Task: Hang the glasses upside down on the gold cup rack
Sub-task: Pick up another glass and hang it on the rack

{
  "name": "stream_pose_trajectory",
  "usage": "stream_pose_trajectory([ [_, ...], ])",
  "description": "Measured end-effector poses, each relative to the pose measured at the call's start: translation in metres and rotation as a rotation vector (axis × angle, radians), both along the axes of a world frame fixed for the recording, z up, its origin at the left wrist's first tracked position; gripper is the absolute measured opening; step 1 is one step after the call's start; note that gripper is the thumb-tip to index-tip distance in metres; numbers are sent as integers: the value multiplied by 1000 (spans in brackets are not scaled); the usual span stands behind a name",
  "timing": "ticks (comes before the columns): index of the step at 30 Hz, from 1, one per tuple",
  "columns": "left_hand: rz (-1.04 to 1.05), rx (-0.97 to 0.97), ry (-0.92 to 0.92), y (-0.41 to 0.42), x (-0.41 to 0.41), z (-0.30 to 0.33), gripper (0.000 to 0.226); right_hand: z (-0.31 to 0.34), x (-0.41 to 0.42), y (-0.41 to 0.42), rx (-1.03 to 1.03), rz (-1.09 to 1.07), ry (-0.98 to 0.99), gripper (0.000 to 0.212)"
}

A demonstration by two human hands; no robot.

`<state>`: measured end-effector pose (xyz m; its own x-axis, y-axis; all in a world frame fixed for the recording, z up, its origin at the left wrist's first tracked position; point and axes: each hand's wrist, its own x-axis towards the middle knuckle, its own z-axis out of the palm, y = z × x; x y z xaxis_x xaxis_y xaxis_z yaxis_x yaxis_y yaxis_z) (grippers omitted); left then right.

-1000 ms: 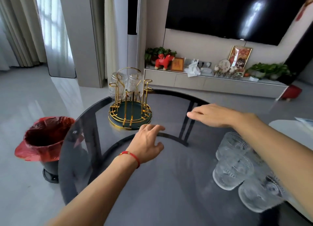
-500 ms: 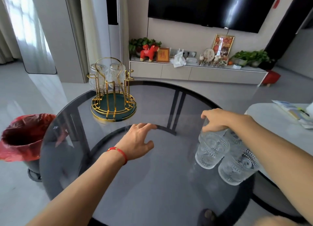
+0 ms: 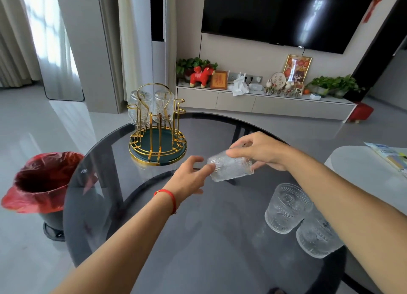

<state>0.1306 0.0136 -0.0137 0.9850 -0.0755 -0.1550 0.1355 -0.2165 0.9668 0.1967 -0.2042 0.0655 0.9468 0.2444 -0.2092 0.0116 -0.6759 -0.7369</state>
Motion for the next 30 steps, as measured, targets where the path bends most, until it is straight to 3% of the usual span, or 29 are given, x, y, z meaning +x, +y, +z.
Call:
stream_pose_trajectory([
  [2,51,-353,158,7,2,6,55,-3,-3,17,131,36,81,37],
  [4,124,-570,158,17,5,7,57,-7,-4,31,208,62,126,41],
  [8,227,-525,27,34,11,6,67,-7,-1,52,95,191,147,61],
  [11,172,-445,-86,45,17,5,68,-13,0,77,-49,293,80,85],
  [13,138,-408,-155,52,19,1,64,-20,4,87,-109,288,-15,85],
  [15,169,-272,-247,59,22,-3,41,-23,15,86,-73,239,-59,74],
  [17,265,165,-381,70,29,-14,29,-22,31,80,-8,134,-106,73],
  [19,246,566,-405,77,34,-27,40,-18,48,74,91,-47,-184,81],
  [20,214,671,-376,80,35,-32,48,-15,57,73,161,-150,-221,85],
  [23,159,791,-347,85,38,-45,59,3,84,83,380,-319,-337,92],
  [30,129,910,-254,79,43,-46,75,35,135,136,558,-287,-489,73],
])
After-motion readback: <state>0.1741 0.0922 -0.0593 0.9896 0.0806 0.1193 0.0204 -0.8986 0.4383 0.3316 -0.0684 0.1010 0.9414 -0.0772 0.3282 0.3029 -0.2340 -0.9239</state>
